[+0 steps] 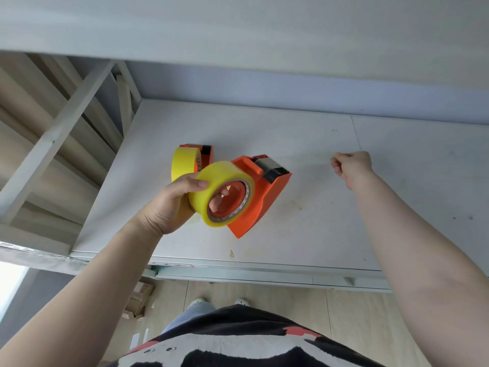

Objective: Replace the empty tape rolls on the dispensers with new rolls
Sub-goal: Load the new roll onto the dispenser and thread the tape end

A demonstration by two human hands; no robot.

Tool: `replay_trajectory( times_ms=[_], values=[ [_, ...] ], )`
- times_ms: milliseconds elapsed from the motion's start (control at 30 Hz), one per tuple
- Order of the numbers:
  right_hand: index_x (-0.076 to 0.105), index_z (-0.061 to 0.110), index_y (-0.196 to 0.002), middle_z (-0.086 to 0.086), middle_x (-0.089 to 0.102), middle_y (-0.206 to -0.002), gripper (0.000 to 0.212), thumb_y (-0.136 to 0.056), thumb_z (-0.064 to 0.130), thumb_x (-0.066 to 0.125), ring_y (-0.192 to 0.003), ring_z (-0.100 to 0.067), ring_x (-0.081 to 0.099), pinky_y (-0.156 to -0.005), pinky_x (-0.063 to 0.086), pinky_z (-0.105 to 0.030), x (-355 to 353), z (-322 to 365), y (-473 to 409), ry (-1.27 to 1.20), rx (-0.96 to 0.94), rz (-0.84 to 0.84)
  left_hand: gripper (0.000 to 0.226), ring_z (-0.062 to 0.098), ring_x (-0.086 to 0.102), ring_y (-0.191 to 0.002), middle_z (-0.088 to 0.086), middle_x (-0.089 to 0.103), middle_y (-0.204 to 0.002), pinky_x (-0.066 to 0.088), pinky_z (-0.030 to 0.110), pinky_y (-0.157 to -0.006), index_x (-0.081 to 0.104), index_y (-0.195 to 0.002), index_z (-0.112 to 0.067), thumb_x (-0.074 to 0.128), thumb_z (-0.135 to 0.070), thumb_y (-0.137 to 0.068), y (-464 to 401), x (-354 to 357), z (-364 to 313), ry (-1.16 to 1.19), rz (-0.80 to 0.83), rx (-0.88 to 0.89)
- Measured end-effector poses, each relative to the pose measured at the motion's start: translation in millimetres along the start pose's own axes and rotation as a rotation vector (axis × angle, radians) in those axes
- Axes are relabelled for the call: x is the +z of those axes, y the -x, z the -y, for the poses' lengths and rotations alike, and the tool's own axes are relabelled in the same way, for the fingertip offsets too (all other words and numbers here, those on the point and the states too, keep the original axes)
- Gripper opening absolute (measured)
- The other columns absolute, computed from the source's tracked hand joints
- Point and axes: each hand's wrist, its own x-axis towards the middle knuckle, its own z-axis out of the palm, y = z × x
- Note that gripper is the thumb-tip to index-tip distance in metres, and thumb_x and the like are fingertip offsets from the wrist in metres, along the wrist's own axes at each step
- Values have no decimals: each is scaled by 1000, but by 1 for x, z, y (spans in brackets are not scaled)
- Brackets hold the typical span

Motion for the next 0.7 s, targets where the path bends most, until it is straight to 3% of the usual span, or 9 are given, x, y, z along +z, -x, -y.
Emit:
replay_trajectory(
  times_ms=[67,167,300,400,533,700],
  values=[
    [53,7,-63,-3,58,-44,28,-90,-1,55,-24,0,45,-32,36,-10,4,-7,8,29,17,-3,49,17,62,-59,7,66,-68,51,24,-63,71,-84,-5,79,-41,-51,-1,2,-6,59,1,22],
    [52,11,-66,-11,55,-60,25,-85,-6,53,-24,-1,43,-31,32,-11,13,-23,31,94,27,20,47,18,55,-58,12,58,-71,47,28,-63,66,-90,-4,76,-38,-59,-8,6,-11,127,-20,85],
    [48,17,-78,-10,55,-60,25,-84,-7,48,-40,-13,44,-37,30,-14,36,-46,83,101,44,119,53,20,57,-63,3,62,-66,38,31,-67,62,-95,-4,77,-43,-63,-22,14,-20,130,-99,107],
    [53,17,-78,-10,57,-68,26,-91,-5,50,-44,-7,55,-39,39,-12,59,-63,122,-135,140,236,43,17,64,-67,3,66,-70,51,28,-68,58,-99,-1,72,-32,-73,-38,22,-26,177,-161,145],
    [58,7,-85,-12,58,-80,19,-94,-5,48,-45,-1,62,-44,46,-9,81,-69,159,-551,323,353,24,20,65,-73,8,68,-79,55,31,-74,63,-96,-4,56,-25,-88,-57,34,-29,181,-307,132],
    [61,7,-92,-9,59,-72,16,-95,-2,48,-48,-5,57,-44,45,-10,86,-61,176,-670,381,407,15,19,68,-70,7,70,-80,58,30,-67,65,-92,-8,55,-19,-92,-67,49,-28,166,-376,117]
  ],
)
